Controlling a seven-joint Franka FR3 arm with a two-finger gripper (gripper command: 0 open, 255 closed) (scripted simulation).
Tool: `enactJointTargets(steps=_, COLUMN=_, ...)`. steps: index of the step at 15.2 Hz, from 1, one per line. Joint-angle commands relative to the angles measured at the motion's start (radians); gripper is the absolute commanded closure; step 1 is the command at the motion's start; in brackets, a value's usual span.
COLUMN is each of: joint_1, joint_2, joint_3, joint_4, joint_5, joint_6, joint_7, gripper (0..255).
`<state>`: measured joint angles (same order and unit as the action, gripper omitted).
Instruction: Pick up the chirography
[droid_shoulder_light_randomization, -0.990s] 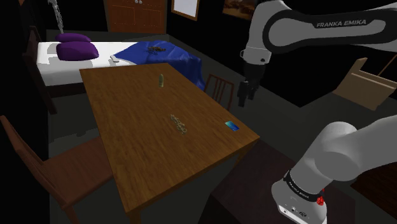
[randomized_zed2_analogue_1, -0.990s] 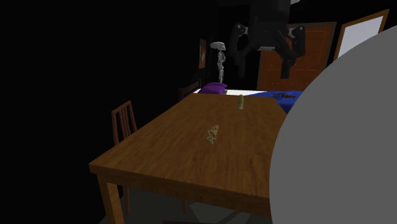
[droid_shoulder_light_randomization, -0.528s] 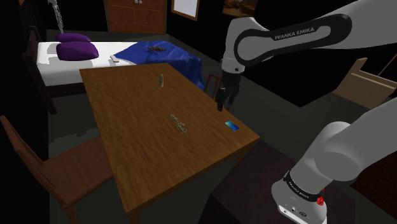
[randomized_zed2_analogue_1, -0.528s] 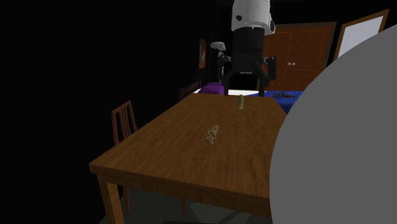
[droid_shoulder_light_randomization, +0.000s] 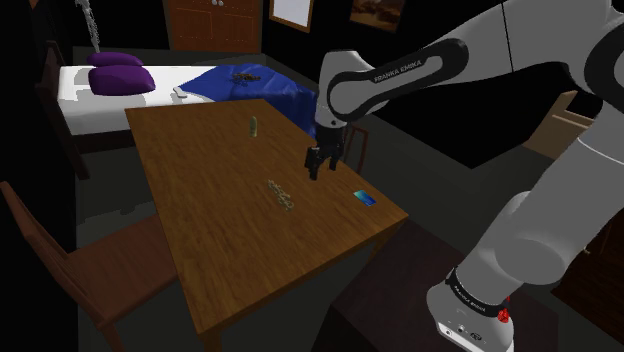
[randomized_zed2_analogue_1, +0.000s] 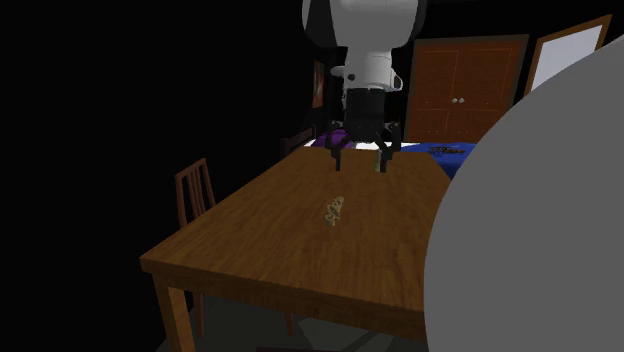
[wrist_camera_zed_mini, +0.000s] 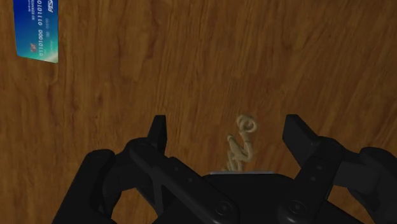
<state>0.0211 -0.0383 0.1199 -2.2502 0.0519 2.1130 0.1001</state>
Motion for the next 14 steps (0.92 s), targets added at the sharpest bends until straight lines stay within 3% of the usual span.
enactJointTargets(steps=1, joint_1=0.003, joint_2=0.080, joint_3=0.005, joint_4=0.055, joint_5=-0.009, joint_6=0.032, joint_7=0.020, gripper=0)
enactJointTargets(steps=7, joint_1=0.019, joint_2=0.312, joint_3=0.005, joint_4=0.239, joint_5=-0.040, joint_6=0.095, joint_7=0.072, gripper=0)
enactJointTargets(steps=14, joint_1=0.045, joint_2=0.554, joint_3=-0.006, joint_4=0.483, joint_5=-0.067, joint_6=0.109, joint_7=0.114, gripper=0)
